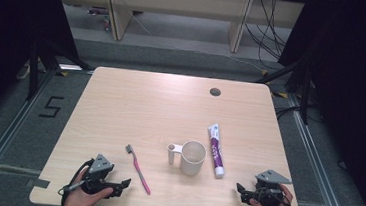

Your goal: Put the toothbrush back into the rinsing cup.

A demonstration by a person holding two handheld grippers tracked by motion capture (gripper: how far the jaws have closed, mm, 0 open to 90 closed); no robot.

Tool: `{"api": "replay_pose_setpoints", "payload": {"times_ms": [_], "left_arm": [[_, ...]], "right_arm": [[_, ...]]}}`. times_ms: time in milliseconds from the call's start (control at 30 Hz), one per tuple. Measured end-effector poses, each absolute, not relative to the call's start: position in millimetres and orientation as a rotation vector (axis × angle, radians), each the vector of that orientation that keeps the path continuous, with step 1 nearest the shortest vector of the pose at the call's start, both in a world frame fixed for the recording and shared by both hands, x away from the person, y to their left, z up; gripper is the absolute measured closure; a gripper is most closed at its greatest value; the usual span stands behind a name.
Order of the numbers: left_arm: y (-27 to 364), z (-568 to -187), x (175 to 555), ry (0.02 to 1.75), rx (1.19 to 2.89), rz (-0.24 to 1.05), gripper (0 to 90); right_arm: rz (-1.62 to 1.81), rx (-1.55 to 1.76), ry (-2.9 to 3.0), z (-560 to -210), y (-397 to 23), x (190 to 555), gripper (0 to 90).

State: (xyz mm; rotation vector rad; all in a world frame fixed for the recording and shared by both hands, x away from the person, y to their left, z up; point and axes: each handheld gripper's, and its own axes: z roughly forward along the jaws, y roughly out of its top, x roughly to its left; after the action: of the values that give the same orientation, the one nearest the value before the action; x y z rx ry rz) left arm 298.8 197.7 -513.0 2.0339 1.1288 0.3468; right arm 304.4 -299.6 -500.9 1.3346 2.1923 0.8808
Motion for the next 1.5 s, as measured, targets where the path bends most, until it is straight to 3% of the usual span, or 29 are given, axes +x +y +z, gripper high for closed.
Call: {"api": "replay_pose_setpoints", "payload": {"times_ms": [1067, 1500], "left_arm": [[197.2, -511.8, 296.2, 1.128, 2.026, 0.354, 17.5], [190.6, -507.4, 298.0, 1.099, 2.016, 0.349, 25.9]], "right_arm": [[0.878, 1.291, 2.211, -501.6, -298.4, 307.4, 20.9], [0.878, 1.306, 2.193, -502.0, -300.2, 305.3, 20.8]]}}
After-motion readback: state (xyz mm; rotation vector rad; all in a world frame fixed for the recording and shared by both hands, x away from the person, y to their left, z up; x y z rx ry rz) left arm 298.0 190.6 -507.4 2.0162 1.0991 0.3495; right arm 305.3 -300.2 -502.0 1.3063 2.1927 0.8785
